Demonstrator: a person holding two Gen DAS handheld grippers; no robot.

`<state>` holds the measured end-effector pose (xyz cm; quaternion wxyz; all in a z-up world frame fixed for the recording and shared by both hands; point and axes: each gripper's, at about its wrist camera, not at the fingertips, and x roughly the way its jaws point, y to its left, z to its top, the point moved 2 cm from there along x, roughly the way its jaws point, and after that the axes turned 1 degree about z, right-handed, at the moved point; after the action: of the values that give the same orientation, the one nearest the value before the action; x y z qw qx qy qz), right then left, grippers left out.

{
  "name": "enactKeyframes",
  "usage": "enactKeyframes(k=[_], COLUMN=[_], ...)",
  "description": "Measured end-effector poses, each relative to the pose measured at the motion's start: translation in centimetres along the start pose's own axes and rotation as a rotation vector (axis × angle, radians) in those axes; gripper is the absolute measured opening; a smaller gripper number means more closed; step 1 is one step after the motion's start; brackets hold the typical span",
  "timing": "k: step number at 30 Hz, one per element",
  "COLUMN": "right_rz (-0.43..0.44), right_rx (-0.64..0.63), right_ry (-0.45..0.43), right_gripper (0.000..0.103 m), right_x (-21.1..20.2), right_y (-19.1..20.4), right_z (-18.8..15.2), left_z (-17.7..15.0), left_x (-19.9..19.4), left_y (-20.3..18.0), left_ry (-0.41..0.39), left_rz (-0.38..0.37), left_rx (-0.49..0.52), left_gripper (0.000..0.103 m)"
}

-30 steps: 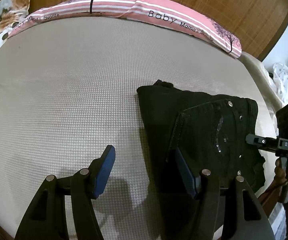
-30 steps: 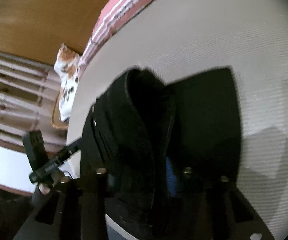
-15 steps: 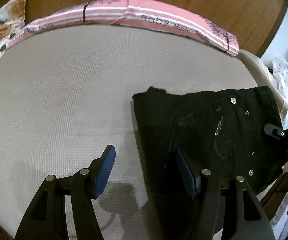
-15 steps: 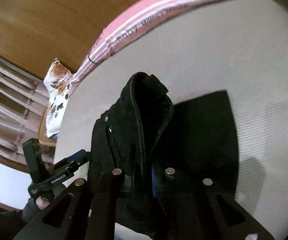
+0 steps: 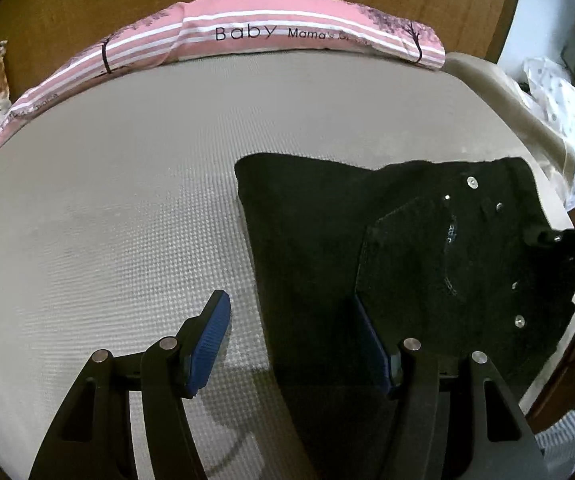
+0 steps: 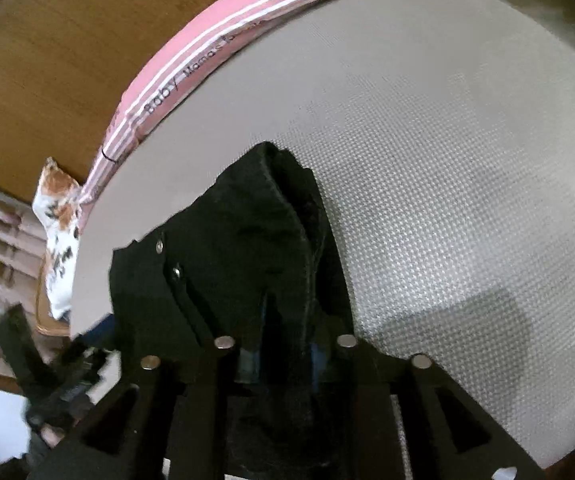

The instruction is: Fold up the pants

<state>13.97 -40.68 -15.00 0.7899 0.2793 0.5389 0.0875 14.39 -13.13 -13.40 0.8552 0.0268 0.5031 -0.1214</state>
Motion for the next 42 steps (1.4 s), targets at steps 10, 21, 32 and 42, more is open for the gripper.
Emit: enactKeyframes(k=[10,21,32,42], right_rz=[0.030,-0.034,-0.144,-0.122], right_rx=[-0.016,-0.034,-0.043,-0.010], right_ry=[-0.007,-0.097,-0.037,-0.034], right_gripper=[0.034,0.011,0.011,0.015], right_x=[-4.2,-7.0,-4.0,-4.1], right_y=[0.3,1.3,-0.1,-0.5], right_z=[-3.5,-4.9,-5.7,-5.6], left_z=[-2.8,-4.4,-5.9,-5.8], left_x=[-1.6,-3.2,-2.7,-2.9], left_y=[-0.2,-1.1,-2.3,-2.2], left_ry=[0.059,0.067,0.073,0.064], left_rz=[-0.053,-0.018,0.070,0.059], left_rx=[0.002,0.071,0.172,0.164], left_gripper=[0.063,0.063,0.063,0.063])
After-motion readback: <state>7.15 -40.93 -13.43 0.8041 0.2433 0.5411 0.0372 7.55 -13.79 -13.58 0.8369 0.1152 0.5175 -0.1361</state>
